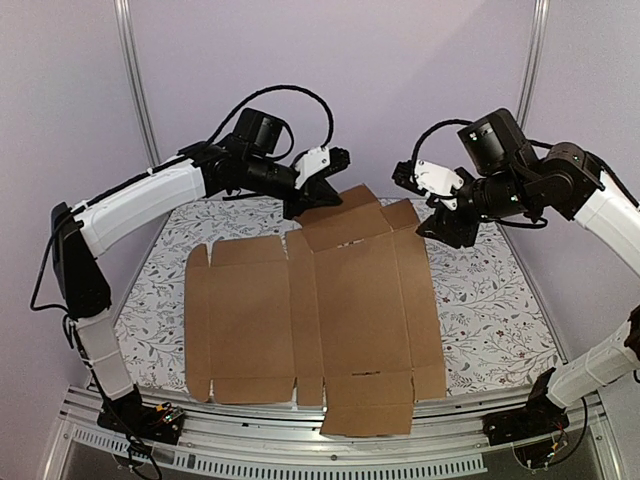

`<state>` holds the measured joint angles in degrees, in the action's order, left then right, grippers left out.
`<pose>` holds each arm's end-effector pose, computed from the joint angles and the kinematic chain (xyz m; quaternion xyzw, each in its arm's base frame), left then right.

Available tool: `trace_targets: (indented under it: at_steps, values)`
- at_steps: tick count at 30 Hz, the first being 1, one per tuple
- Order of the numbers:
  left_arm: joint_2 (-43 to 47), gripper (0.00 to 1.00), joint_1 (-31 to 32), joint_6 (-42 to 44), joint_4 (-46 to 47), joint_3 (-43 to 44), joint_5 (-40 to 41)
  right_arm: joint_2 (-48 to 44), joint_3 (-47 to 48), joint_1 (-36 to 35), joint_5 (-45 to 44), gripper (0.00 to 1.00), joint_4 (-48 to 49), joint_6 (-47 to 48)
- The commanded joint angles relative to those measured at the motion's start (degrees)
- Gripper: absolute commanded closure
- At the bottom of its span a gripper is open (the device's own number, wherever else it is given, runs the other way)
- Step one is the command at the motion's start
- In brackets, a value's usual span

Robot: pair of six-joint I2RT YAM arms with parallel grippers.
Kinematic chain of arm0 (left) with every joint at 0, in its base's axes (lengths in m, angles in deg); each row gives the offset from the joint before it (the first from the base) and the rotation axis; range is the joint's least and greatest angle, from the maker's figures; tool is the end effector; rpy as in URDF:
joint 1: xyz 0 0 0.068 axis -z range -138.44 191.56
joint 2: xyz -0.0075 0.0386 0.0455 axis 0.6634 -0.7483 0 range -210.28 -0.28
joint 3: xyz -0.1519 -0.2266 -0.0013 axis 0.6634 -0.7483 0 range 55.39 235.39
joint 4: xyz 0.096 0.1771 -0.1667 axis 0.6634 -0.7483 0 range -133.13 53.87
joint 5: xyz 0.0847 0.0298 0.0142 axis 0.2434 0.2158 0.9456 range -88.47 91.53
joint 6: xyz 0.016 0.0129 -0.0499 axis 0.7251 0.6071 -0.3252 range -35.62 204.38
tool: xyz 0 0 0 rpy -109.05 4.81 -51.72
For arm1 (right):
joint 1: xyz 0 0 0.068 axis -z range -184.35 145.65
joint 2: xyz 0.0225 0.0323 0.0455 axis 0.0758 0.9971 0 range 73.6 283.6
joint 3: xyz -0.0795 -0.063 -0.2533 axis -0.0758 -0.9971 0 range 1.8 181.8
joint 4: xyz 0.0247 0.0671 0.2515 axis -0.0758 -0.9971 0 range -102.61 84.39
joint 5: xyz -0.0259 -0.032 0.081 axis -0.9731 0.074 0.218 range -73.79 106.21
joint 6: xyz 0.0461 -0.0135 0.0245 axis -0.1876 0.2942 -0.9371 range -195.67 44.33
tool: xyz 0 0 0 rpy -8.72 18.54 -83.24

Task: Fold the paper box

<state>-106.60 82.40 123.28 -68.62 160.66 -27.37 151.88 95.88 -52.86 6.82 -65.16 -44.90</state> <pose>0.3125 -0.2929 0.3641 0.6375 0.5792 -0.2276 0.4542 0.1796 0.1942 0.4210 -0.5600 0.7263 -0.0140 0.3983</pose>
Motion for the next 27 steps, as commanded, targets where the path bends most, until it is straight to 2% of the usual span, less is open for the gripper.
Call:
trace_targets:
  at_steps: [1, 5, 11, 16, 19, 23, 27]
  values:
    - [3.7, 1.0, -2.9, -6.8, 11.9, -5.1, 1.5, -5.7, -4.4, 2.7, 0.8, 0.39, 6.3, -8.5]
    - [4.8, 1.0, -4.4, -13.9, 19.7, -10.1, 3.0, -8.8, -9.0, 5.7, 1.8, 0.3, 10.5, -14.0]
    - [4.1, 1.0, -6.1, -22.8, 25.4, -13.4, 5.7, -9.0, -11.4, 11.9, 8.5, 0.29, 11.9, -23.0]
    - [5.4, 1.0, -6.4, -28.5, 30.1, -18.3, 9.8, -8.2, -13.4, 13.5, 8.7, 0.28, 13.7, -25.4]
    - [7.1, 1.0, -6.4, -30.8, 32.6, -22.0, 11.4, -6.9, -13.3, 15.6, 11.7, 0.28, 13.9, -26.4]
    - [11.2, 1.0, -6.4, -33.6, 40.2, -31.8, 11.9, -5.8, -13.1, 17.5, 13.8, 0.26, 14.5, -26.2]
    - [15.3, 1.0, -6.4, -36.4, 49.0, -41.9, 12.1, -3.5, -13.0, 20.3, 20.9, 0.23, 14.8, -25.3]
